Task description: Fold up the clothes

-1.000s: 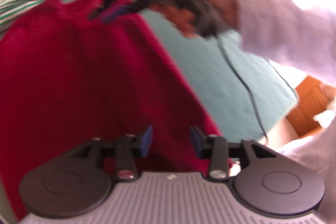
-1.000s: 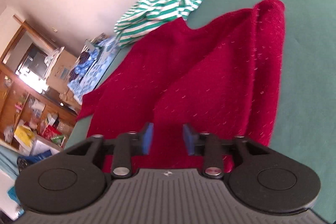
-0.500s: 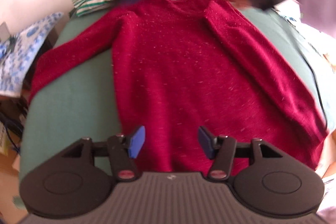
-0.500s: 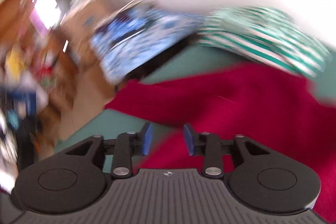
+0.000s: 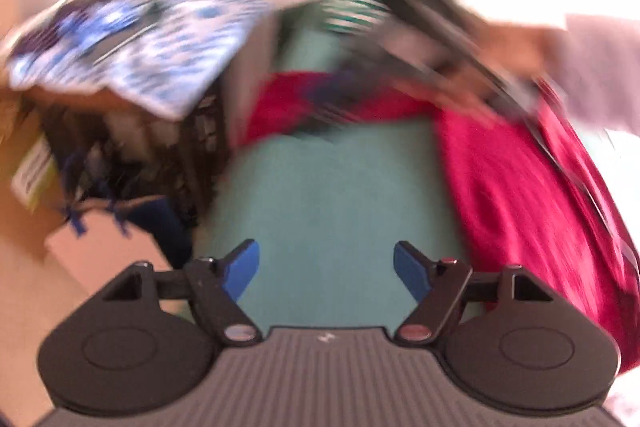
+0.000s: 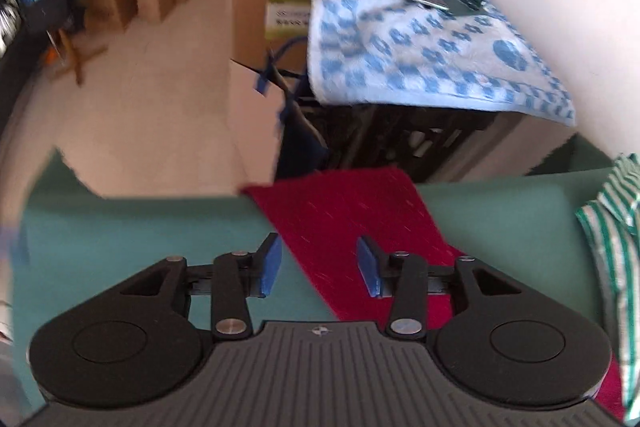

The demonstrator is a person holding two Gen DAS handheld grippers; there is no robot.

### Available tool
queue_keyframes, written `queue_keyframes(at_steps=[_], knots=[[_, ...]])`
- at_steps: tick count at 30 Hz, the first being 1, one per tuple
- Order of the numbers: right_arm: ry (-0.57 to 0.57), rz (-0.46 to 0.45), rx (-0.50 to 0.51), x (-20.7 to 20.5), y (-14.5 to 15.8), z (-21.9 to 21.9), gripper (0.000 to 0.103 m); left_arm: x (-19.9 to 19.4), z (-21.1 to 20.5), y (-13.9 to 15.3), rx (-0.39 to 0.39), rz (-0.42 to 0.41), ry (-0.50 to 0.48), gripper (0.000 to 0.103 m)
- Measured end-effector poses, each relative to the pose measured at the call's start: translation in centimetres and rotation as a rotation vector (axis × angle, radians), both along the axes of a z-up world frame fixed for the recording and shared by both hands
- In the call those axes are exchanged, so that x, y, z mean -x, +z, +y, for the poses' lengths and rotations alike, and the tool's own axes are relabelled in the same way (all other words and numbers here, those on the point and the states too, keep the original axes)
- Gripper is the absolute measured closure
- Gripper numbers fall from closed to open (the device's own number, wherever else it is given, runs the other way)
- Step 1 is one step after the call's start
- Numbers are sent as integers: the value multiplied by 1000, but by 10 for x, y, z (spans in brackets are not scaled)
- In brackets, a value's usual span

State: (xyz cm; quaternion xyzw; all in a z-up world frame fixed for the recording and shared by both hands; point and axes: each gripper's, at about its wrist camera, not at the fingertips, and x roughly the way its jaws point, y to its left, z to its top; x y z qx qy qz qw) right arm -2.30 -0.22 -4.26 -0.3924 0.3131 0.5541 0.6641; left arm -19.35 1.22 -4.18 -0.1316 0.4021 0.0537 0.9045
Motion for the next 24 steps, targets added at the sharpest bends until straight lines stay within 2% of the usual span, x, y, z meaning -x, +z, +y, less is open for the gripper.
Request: queue_keyframes(at_steps=[1,4,5,6,7,8,10,15,18,20,22,24], knots=[[-7,14,3,-2,-2,-3,55,-4,20,1,39,0,42,34],[-45,48,-49,-11,-8,-7,46,-18,81,3,154,1,166,36],[-57,60,-73,-13,-10,-9,51,-23,92,1,192,3,191,39],[-71,72,-95,-15,-11,-10,63,-28,103,-1,229,5,215,49],[-87,86,-111,-16,-11,-10,89,-32,110,-5,262,11,225,53],[-102,96,-129,-17,-10,-10,95,-36,117,-8,295,17,233,54],[-107,83,-188,-14,-3,-15,95,-44,127,-16,386,27,241,56],[-200,156,-377,-20,22,-41,95,-65,124,-36,680,-9,197,56],[-243,181,-452,-24,33,-57,95,-78,114,-44,833,-48,165,48],[-260,193,-470,-26,37,-64,95,-92,108,-52,820,-43,183,48],[-268,193,-473,-25,39,-71,95,-103,106,-62,857,-47,204,48],[-279,197,-464,-26,40,-75,94,-110,108,-72,888,-71,242,41]])
